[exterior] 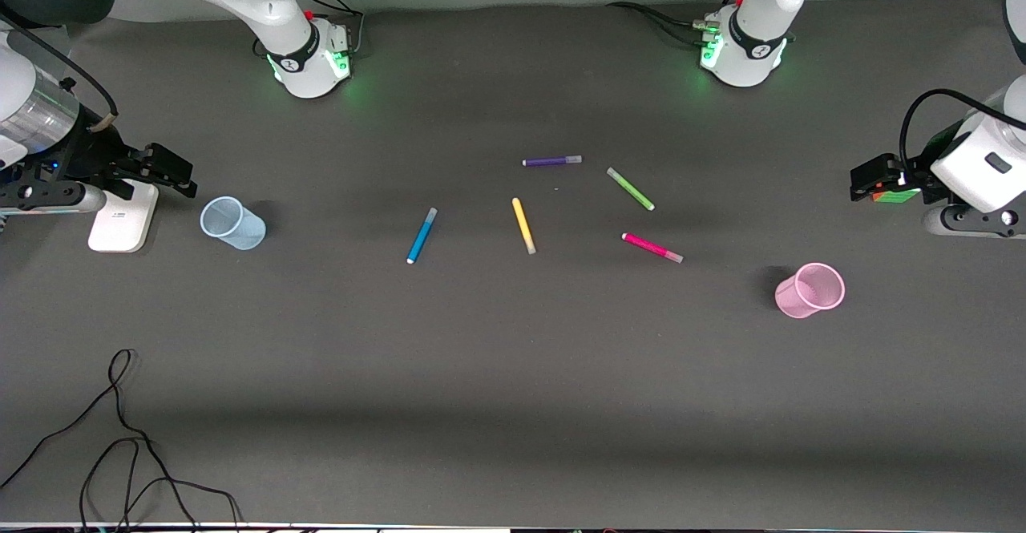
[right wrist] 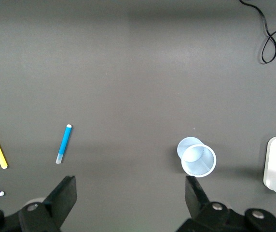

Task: Place pink and blue markers in matching cups
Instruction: 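Move the right gripper toward the blue marker while the left gripper starts reaching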

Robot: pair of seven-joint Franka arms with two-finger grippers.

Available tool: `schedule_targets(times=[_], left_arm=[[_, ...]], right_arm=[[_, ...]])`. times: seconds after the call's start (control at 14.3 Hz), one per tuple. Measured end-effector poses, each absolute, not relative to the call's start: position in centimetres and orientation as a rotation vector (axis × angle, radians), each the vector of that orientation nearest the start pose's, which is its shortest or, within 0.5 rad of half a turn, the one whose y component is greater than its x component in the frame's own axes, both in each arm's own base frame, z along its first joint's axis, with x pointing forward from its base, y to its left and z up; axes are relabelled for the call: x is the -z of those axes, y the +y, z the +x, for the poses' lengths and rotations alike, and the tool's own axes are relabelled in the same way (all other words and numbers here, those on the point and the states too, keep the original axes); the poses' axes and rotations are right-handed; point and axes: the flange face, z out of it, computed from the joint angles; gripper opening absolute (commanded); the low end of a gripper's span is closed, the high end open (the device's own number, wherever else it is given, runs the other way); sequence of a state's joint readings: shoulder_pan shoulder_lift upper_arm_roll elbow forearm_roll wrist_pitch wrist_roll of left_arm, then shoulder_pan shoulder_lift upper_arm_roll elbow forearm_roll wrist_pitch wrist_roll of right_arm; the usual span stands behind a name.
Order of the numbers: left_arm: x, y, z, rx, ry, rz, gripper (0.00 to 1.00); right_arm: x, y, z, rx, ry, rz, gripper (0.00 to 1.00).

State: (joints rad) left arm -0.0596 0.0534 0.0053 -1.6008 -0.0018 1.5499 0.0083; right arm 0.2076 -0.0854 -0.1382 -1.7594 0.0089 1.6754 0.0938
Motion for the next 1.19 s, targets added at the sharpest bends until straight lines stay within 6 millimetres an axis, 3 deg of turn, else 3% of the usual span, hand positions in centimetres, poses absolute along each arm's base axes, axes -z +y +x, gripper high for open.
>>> schedule_targets(times=[0.35,0.63,0.77,0.98,1.19], left_arm=[[-57.8,-3.1,56.4,-0.166,0.097,-3.135,1.0],[-57.7,-3.1,56.4,-0.174,0.098,-3.134,1.0],[-57.4,-3.1,56.3,-0.191,0.096,-3.133,1.0],[-57.1,-3.8,56.2,-0.207,0.033,-3.131,1.0],[-56.9,-7.8,55.5,-0.24,-0.156,-3.13,1.0]], right_arm=[[-58.6,3.6,53.5,-0.019,0.084,-3.122,1.0],[-56.3,4.2,54.4,-0.087,0.077,-3.131,1.0],[-54.0,5.1,55.3,-0.153,0.068,-3.131,1.0],[-48.9,7.2,57.4,-0.244,0.073,-3.084,1.0],[-42.7,9.4,59.2,-0.34,0.054,-3.084,1.0]])
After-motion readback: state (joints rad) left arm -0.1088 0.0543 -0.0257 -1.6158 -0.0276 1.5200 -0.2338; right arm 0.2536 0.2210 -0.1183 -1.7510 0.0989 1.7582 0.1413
